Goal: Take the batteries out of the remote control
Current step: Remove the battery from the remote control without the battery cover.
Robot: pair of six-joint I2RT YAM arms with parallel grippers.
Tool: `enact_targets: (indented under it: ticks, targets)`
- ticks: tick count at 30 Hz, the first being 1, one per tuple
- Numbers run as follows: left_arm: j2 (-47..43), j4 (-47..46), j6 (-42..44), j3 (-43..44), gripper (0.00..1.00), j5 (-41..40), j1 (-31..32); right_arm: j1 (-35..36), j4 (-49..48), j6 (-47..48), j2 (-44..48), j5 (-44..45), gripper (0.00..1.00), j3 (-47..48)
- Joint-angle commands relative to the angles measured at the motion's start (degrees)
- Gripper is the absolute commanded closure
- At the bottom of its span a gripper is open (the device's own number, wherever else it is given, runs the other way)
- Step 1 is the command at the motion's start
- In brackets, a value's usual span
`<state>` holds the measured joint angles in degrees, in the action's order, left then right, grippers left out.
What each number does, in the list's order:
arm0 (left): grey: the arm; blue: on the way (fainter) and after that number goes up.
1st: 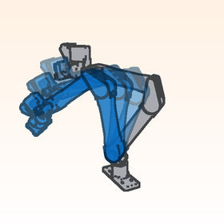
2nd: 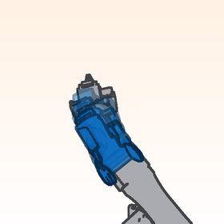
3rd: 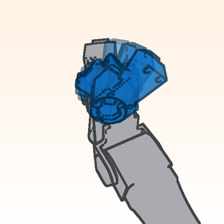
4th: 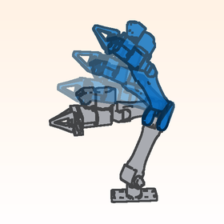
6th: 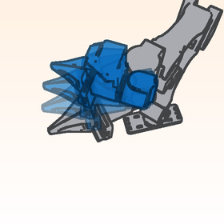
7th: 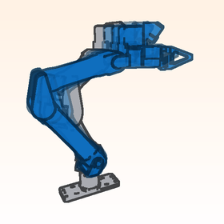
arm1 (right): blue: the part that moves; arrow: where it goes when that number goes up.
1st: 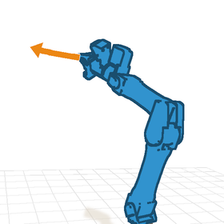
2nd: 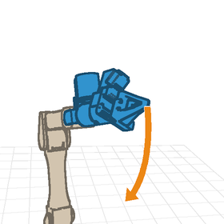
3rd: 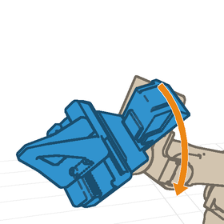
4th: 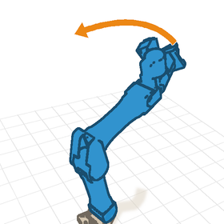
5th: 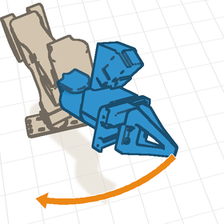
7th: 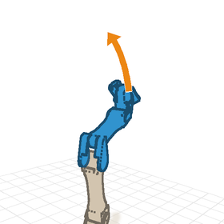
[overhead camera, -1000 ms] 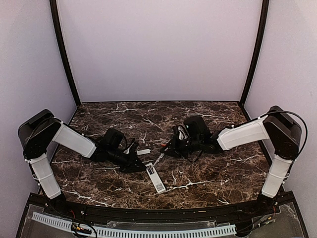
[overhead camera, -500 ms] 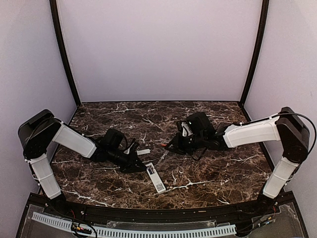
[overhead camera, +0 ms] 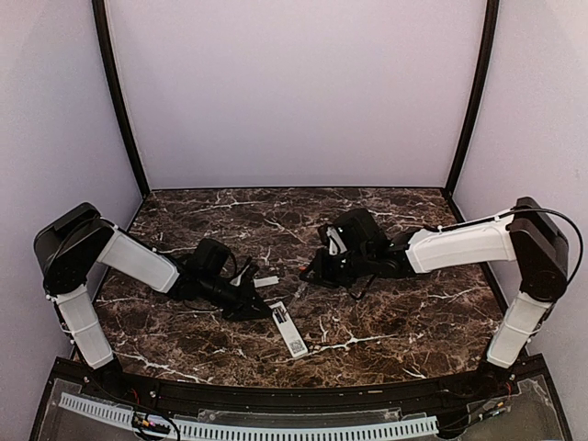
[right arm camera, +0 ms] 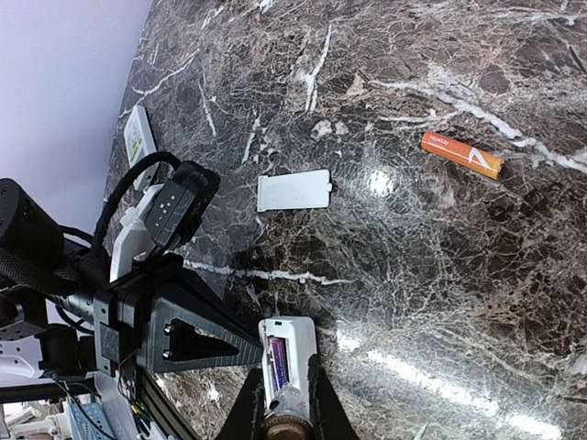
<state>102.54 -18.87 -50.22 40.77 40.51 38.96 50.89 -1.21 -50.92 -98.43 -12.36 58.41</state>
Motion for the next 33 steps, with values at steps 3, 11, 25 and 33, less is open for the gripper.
enact_targets:
  ticks: [3,11,25,33]
  targets:
    - [1.0,1.0,0.1,-0.4,0.93,-0.6,0.7,1.6,2.5,2.1,-2.6,2.8,1.00,2.8]
    - [1.1,1.0,0.1,-0.5,0.94,-0.4,0.8,1.5,-1.8,-1.5,-4.2,0.5,1.00,1.2]
    - [2.1,0.9,0.2,0.1,0.95,0.3,0.9,0.2,-12.4,-9.2,-4.1,-2.8,1.00,-3.5]
    - [2.3,0.9,0.2,0.2,0.96,0.5,1.1,-0.2,-17.1,-11.2,-4.6,-4.9,1.00,-5.0]
